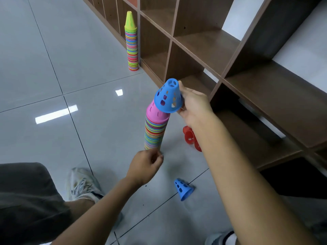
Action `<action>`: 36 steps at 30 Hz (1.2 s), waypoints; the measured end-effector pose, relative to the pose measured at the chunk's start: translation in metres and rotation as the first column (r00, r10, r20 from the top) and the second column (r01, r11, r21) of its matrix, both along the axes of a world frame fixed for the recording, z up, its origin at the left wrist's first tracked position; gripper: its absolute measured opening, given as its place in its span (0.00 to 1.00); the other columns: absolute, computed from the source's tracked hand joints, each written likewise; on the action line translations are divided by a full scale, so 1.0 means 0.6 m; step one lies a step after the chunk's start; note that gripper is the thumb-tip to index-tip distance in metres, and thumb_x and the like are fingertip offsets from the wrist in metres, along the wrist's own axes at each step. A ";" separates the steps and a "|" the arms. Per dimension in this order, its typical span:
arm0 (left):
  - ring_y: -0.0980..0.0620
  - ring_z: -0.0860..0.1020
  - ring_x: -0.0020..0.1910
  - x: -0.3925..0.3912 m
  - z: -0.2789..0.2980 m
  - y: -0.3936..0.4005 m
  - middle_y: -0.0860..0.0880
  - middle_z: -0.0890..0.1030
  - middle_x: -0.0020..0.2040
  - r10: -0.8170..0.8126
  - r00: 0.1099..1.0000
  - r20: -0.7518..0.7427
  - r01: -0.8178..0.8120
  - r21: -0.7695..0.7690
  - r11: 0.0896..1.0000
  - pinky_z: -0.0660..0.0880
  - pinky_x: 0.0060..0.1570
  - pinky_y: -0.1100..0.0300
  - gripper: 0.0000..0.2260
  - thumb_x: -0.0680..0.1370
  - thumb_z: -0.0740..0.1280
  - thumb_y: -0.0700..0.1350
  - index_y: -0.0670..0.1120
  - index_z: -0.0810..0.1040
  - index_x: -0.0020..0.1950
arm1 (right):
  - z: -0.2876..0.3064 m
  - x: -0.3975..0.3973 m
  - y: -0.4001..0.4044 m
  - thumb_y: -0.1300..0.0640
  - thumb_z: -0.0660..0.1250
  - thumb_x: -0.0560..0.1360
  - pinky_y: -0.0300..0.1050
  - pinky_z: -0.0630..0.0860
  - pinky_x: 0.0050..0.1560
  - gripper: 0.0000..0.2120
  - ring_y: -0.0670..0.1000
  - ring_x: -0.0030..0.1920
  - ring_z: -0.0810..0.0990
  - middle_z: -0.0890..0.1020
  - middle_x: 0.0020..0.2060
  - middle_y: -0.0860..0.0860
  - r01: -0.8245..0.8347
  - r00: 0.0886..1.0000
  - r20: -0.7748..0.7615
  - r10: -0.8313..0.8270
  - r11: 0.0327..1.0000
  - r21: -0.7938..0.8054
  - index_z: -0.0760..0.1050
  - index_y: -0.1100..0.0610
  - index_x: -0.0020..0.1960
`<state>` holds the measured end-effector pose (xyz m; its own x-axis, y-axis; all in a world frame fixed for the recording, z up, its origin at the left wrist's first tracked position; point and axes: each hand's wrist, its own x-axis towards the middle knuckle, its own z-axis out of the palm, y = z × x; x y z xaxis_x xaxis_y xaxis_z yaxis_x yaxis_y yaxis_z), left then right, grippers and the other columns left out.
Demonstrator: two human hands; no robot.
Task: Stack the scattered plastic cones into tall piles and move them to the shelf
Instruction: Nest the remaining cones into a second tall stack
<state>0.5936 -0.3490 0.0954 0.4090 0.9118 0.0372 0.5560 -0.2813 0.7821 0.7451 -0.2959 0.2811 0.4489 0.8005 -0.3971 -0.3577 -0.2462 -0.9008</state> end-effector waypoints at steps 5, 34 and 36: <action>0.60 0.74 0.32 0.022 -0.028 -0.028 0.59 0.75 0.30 -0.141 0.983 -0.121 0.130 -0.095 0.987 0.69 0.36 0.62 0.04 0.75 0.63 0.50 0.54 0.78 0.43 | -0.024 0.009 0.010 0.57 0.70 0.78 0.47 0.84 0.44 0.07 0.57 0.50 0.85 0.85 0.49 0.57 -0.039 0.999 0.031 0.039 0.999 -0.006 0.79 0.60 0.53; 0.52 0.85 0.39 0.174 -0.163 -0.134 0.45 0.82 0.58 -0.142 0.986 -0.086 0.025 -0.767 0.641 0.83 0.46 0.55 0.22 0.79 0.65 0.53 0.59 0.67 0.73 | -0.387 0.310 -0.099 0.56 0.65 0.81 0.47 0.79 0.48 0.12 0.53 0.56 0.77 0.77 0.58 0.53 -0.020 0.979 0.170 0.113 0.883 -0.470 0.74 0.51 0.64; 0.52 0.84 0.42 0.170 -0.165 -0.129 0.47 0.83 0.56 -0.124 0.985 -0.119 -0.002 -0.729 0.684 0.82 0.50 0.52 0.23 0.78 0.64 0.55 0.62 0.66 0.73 | -0.412 0.306 -0.087 0.58 0.67 0.79 0.51 0.79 0.57 0.15 0.51 0.56 0.77 0.77 0.58 0.52 0.013 0.952 0.278 0.128 0.891 -0.453 0.75 0.52 0.65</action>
<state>0.6956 -0.4266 -0.0036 0.4075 0.6001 -0.6884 0.6824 0.3009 0.6662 0.9286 -0.3480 0.0341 0.5589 0.5981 -0.5744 -0.0683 -0.6571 -0.7507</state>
